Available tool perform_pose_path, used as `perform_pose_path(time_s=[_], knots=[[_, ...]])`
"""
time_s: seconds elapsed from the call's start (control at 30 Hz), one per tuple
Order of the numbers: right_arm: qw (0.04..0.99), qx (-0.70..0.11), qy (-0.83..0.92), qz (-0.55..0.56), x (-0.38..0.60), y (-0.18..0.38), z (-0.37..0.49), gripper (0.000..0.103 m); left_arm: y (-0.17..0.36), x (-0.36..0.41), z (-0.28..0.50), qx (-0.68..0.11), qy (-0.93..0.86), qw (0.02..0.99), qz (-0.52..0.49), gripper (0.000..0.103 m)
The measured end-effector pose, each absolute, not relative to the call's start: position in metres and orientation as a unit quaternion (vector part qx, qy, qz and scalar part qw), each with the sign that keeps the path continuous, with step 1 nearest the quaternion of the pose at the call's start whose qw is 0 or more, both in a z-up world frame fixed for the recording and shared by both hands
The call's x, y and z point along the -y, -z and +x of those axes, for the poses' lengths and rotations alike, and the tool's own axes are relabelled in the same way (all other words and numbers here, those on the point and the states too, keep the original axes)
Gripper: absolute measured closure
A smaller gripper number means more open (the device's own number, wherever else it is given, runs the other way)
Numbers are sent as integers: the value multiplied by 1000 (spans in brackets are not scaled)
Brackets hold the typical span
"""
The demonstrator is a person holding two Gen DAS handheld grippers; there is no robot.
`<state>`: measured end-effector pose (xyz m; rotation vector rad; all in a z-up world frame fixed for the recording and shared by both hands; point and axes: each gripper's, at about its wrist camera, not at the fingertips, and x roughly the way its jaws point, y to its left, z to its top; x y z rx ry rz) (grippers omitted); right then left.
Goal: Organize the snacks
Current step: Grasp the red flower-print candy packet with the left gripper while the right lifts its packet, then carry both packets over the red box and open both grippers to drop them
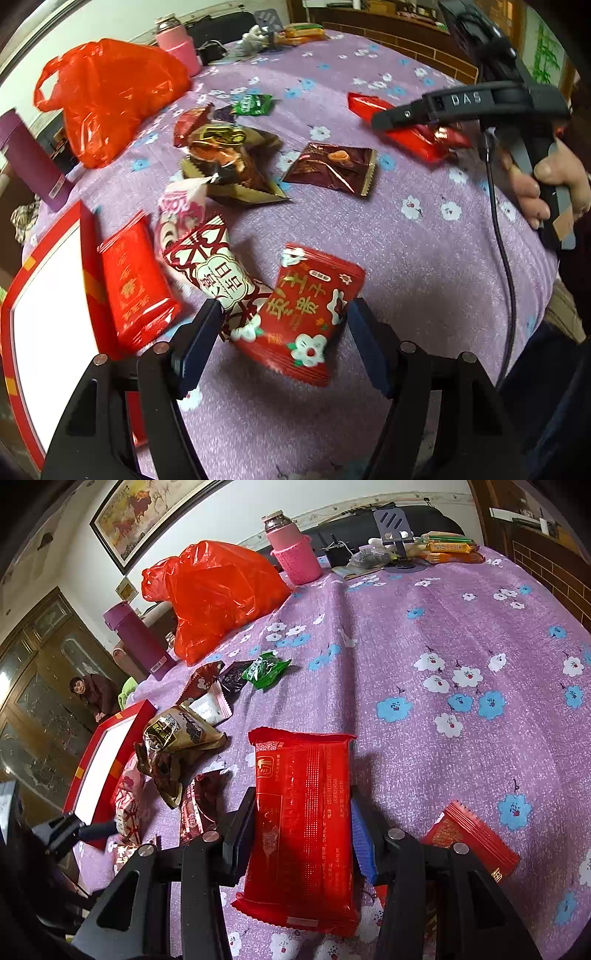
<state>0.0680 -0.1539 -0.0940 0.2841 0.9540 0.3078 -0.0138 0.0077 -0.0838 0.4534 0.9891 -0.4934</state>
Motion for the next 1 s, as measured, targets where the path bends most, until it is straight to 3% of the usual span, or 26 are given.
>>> perform_pose_path(time_s=[0.1,0.23,0.43,1.0], knots=[[867,-456,-145,136,154,94,68,55,87,-4,-5,-471,254,822,198,33],[866,-458,-145,137,154,94,68,55,87,-2,-5,-474,283,815,178,54],[865,-460,-146,138,153,93,69,55,86,-1,-11,-467,281,822,166,62],[803,-483,-255,237,120,85,64,56,58,-50,-40,-414,244,874,71,64]])
